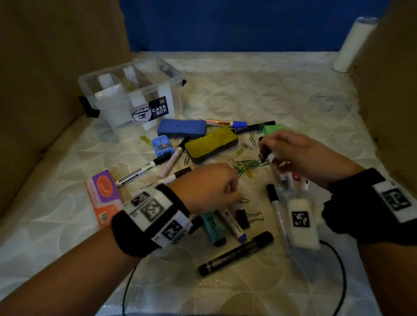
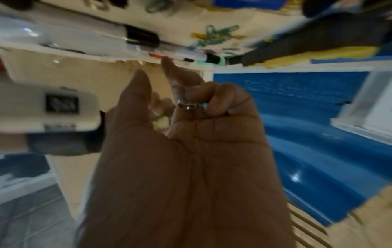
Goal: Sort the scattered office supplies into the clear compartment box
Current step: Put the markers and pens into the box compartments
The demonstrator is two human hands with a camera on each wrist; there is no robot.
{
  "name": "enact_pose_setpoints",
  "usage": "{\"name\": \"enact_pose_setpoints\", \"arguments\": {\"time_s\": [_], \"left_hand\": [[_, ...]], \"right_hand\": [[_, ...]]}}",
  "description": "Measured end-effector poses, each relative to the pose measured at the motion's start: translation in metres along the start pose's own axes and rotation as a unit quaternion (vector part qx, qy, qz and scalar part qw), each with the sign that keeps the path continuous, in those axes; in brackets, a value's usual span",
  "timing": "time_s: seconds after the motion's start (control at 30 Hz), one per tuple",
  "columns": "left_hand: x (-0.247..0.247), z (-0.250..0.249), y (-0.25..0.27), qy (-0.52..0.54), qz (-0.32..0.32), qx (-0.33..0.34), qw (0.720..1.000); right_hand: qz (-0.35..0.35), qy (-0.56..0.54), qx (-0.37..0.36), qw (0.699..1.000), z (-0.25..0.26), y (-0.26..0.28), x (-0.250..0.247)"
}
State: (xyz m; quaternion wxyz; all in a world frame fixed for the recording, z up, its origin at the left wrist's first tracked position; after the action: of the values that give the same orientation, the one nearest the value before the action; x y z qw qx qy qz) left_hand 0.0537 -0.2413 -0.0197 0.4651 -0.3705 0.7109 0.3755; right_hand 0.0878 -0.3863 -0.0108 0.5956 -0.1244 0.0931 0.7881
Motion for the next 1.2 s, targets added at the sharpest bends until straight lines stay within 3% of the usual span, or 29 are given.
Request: {"name": "enact_pose_setpoints", "arguments": {"time_s": [0.07, 0.13, 0.3, 0.43, 0.6, 0.7, 0.8, 1.0, 1.2], "left_hand": [[0.019, -0.015, -0.006, -0.039, 0.042, 0.016, 0.998], [0.037, -0.024, -0.011, -0.090, 0.079, 0.028, 0.992], [0.044, -0.030, -0.014, -0.124, 0.098, 0.033, 0.987], [0.044, -0.030, -0.012, -0.116, 0.113, 0.023, 0.987], [0.044, -0.028, -0.007, -0.130, 0.116, 0.018, 0.985], [0.037, -0.027, -0.006, -0.138, 0.089, 0.021, 0.986], [0.003, -0.008, 0.000, -0.074, 0.041, -0.017, 0.996], [-0.091, 0.084, 0.047, 0.031, -0.112, -0.128, 0.985], [-0.173, 0.183, 0.073, 0.040, -0.212, -0.257, 0.942]], "right_hand": [[-0.102, -0.183, 0.002, 0.978, 0.000, 0.004, -0.014], [-0.145, -0.302, 0.030, 0.942, -0.008, 0.007, -0.014], [-0.167, -0.474, 0.092, 0.859, -0.037, 0.010, 0.005], [-0.156, -0.531, 0.087, 0.828, -0.040, 0.010, 0.014], [-0.158, -0.520, 0.080, 0.836, -0.038, 0.004, 0.013], [-0.162, -0.494, 0.070, 0.852, -0.031, -0.004, 0.010], [-0.156, -0.465, 0.062, 0.869, -0.020, -0.015, 0.010], [-0.141, -0.409, 0.020, 0.901, 0.025, -0.058, 0.026], [0.011, -0.254, -0.051, 0.966, 0.109, -0.138, 0.099]]}}
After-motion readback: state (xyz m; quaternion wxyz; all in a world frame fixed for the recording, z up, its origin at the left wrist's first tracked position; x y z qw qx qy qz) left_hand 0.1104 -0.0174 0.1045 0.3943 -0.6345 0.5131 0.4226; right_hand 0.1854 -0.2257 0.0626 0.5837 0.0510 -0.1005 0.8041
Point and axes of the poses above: each hand's wrist, its own y-axis away from the middle knuckle, its own x-axis out of the palm, z = x × y, the point moved 8 cm from there along -y, towards the middle knuckle, and after that the axes turned 11 degrees about -x, right-handed, at the moved point
